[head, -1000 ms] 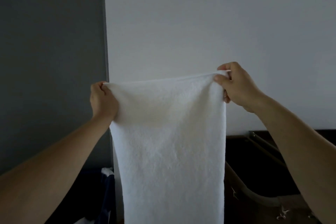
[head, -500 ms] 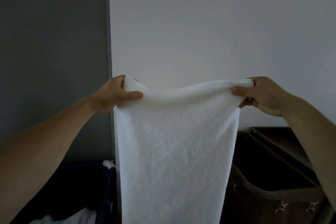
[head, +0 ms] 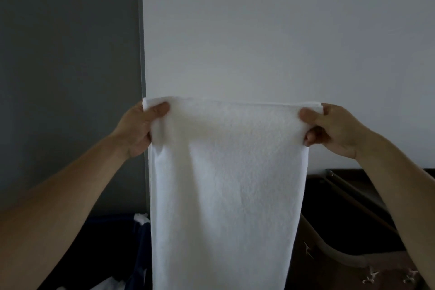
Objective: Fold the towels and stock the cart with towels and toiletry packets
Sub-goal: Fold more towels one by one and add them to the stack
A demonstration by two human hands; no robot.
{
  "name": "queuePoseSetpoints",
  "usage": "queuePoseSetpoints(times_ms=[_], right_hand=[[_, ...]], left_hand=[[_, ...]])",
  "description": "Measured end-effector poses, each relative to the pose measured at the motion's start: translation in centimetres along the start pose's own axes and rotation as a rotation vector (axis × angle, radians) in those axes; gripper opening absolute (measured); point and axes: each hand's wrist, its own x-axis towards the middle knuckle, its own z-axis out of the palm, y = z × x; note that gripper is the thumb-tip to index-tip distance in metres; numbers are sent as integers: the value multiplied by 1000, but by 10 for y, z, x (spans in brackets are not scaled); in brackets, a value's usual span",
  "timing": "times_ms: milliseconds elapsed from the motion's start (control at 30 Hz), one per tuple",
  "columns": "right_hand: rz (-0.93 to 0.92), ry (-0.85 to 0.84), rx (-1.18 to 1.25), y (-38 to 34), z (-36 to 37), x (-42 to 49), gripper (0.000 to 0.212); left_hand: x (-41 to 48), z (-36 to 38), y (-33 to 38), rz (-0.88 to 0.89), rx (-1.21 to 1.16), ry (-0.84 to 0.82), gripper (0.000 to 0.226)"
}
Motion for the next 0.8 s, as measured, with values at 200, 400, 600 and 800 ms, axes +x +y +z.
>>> queuePoseSetpoints(times_ms=[200,400,600,800], right_hand=[[-7,-68,-135,12,-27,-20,38],[-64,281,-307,35,-13,-18,19],[1,271,-185,32,-2,-22,15],[-143,453,-197,20,16,-5,15]], left_hand=[[5,0,16,-1,24,-33,23],[9,7,13,-24,254,-23,24],[6,11,-2,175,532,72,18],[14,13,8,164,499,107,17]])
